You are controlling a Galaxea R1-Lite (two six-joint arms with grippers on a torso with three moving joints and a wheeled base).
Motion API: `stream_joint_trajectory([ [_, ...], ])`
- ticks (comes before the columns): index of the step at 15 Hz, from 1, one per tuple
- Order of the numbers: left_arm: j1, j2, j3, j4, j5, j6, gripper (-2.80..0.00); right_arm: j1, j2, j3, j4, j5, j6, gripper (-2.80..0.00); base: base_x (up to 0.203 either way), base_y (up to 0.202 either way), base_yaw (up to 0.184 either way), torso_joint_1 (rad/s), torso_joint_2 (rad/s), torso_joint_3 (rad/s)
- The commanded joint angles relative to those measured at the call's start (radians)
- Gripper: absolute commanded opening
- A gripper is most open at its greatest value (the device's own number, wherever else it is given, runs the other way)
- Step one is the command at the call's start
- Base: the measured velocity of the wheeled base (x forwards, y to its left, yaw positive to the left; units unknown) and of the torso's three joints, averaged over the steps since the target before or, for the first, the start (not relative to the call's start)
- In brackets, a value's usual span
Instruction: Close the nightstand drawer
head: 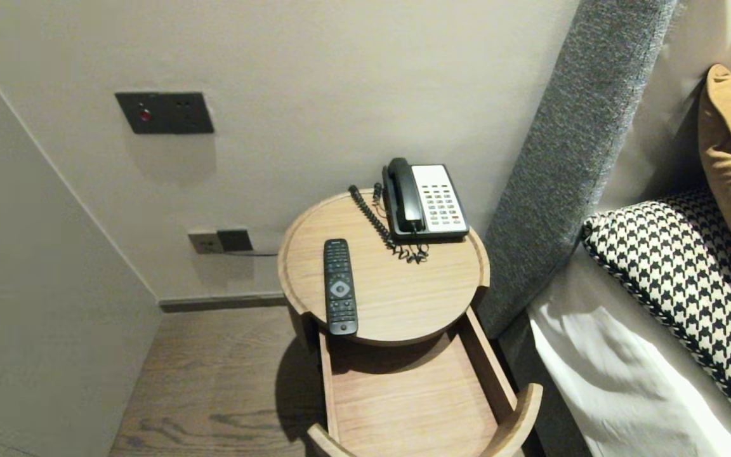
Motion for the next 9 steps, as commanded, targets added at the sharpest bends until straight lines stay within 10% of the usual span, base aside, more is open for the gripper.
stream_joint_trajectory([
  [1, 0.018, -0.094, 0.089, -0.006, -0.012, 0.003, -2.80, 0.000, 0.001, 0.040, -0.002, 0.000, 0.000, -2.80, 0.000, 0.000, 0.000, 0.000, 0.00, 0.000],
  [9, 0.016, -0.175, 0.522, -0.474, -0.115, 0.185, -2.80, 0.000, 0.000, 0.040, 0.000, 0.001, 0.000, -2.80, 0.000, 0.000, 0.000, 0.000, 0.00, 0.000],
])
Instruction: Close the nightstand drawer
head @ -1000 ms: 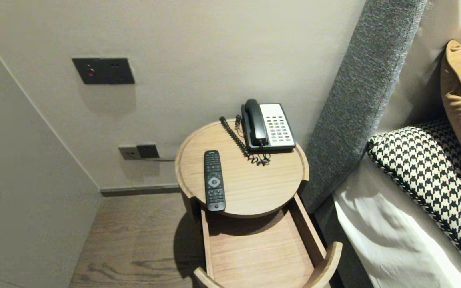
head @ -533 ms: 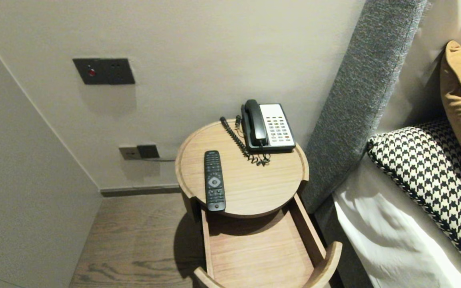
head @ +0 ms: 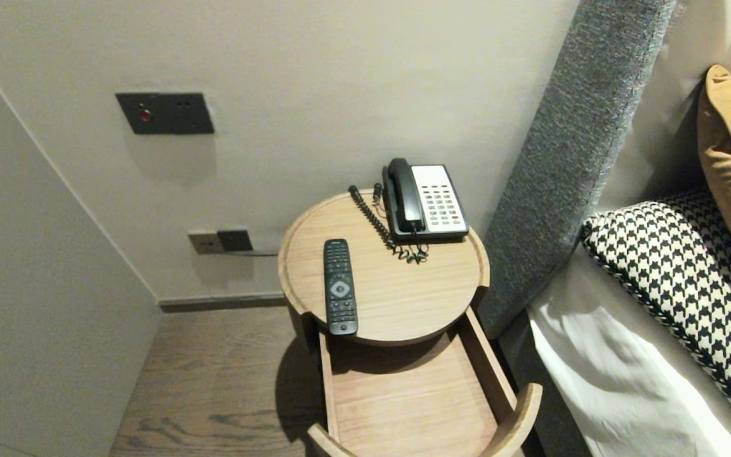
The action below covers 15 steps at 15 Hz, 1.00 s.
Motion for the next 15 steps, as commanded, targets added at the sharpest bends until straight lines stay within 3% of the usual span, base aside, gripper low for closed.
stream_joint_trajectory([
  [1, 0.000, -0.035, 0.071, -0.049, -0.004, 0.013, -2.80, 0.000, 0.001, 0.040, -0.002, 0.001, 0.000, -2.80, 0.000, 0.000, 0.000, 0.000, 0.00, 0.000],
  [8, 0.003, -0.171, 0.159, -0.003, -0.003, 0.015, -2.80, 0.000, 0.001, 0.040, -0.001, 0.001, 0.000, -2.80, 0.000, 0.000, 0.000, 0.000, 0.00, 0.000],
  [12, 0.006, -0.283, 0.123, 0.172, -0.022, 0.021, -2.80, 0.000, 0.001, 0.040, -0.001, 0.001, 0.000, -2.80, 0.000, 0.000, 0.000, 0.000, 0.00, 0.000],
  [15, 0.005, -0.238, 0.094, 0.176, -0.050, 0.021, -2.80, 0.000, 0.001, 0.040, -0.001, 0.001, 0.000, -2.80, 0.000, 0.000, 0.000, 0.000, 0.00, 0.000],
])
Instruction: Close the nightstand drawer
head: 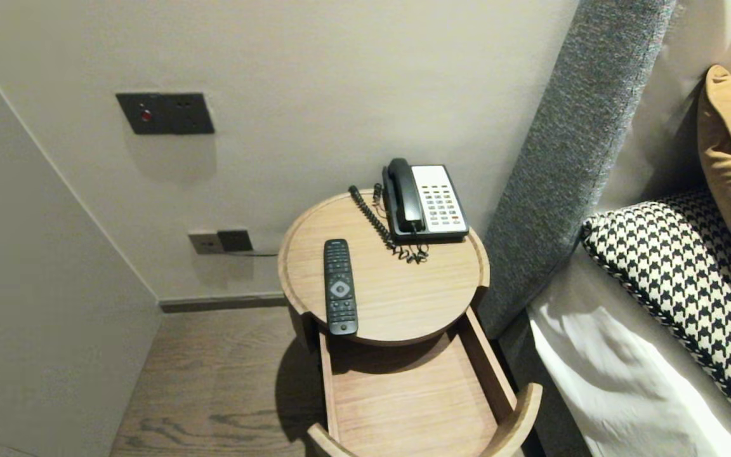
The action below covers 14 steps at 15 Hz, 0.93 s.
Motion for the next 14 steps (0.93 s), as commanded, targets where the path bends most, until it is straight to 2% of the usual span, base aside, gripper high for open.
stream_joint_trajectory([
  [1, 0.000, 0.071, -0.047, -0.003, -0.035, -0.004, -2.80, 0.000, 0.000, 0.040, -0.001, -0.001, 0.000, -2.80, 0.000, 0.000, 0.000, 0.000, 0.00, 0.000],
  [6, -0.003, 0.372, -0.153, -0.012, -0.216, -0.003, -2.80, 0.000, 0.000, 0.040, -0.001, -0.001, 0.000, -2.80, 0.000, 0.000, 0.000, 0.000, 0.00, 0.000],
  [8, -0.033, 0.502, -0.216, -0.012, -0.270, -0.003, -2.80, 0.000, 0.000, 0.040, -0.001, 0.000, 0.000, -2.80, 0.000, 0.000, 0.000, 0.000, 0.00, 0.000],
  [12, -0.239, 0.671, -0.306, -0.012, -0.289, -0.011, -2.80, -0.001, 0.001, 0.040, -0.001, 0.000, 0.000, -2.80, 0.000, 0.000, 0.000, 0.000, 0.00, 0.000],
  [14, -0.361, 0.759, -0.332, -0.014, -0.266, -0.038, -2.80, 0.000, 0.000, 0.040, -0.001, 0.000, 0.000, -2.80, 0.000, 0.000, 0.000, 0.000, 0.00, 0.000],
])
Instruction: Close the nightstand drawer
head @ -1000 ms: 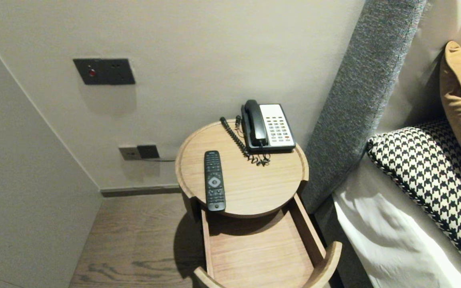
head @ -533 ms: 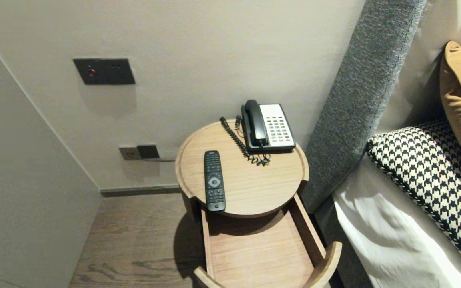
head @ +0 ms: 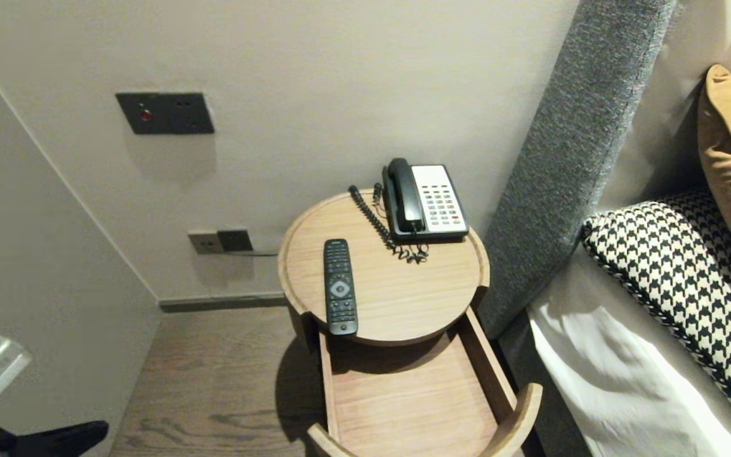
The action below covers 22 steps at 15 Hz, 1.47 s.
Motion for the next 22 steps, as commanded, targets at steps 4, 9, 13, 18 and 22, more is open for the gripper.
stream_joint_trajectory([
  [4, -0.346, 0.281, -0.095, -0.017, 0.112, -0.157, -2.80, 0.000, 0.000, 0.040, 0.000, 0.001, 0.000, -2.80, 0.000, 0.000, 0.000, 0.000, 0.00, 0.000],
  [9, -0.515, 0.461, -0.130, -0.087, 0.168, -0.198, -2.80, 0.000, 0.000, 0.040, 0.000, 0.001, 0.000, -2.80, 0.000, 0.000, 0.000, 0.000, 0.00, 0.000],
  [13, -0.593, 0.559, -0.166, -0.091, 0.189, -0.204, -2.80, 0.000, 0.001, 0.040, 0.000, 0.000, 0.000, -2.80, 0.000, 0.000, 0.000, 0.000, 0.00, 0.000],
  [18, -0.693, 0.661, -0.191, -0.091, 0.226, -0.207, -2.80, 0.000, 0.001, 0.040, 0.000, 0.001, 0.000, -2.80, 0.000, 0.000, 0.000, 0.000, 0.00, 0.000],
  [22, -0.768, 0.749, -0.195, -0.165, 0.263, -0.234, -2.80, 0.000, 0.001, 0.040, 0.000, 0.000, 0.000, -2.80, 0.000, 0.000, 0.000, 0.000, 0.00, 0.000],
])
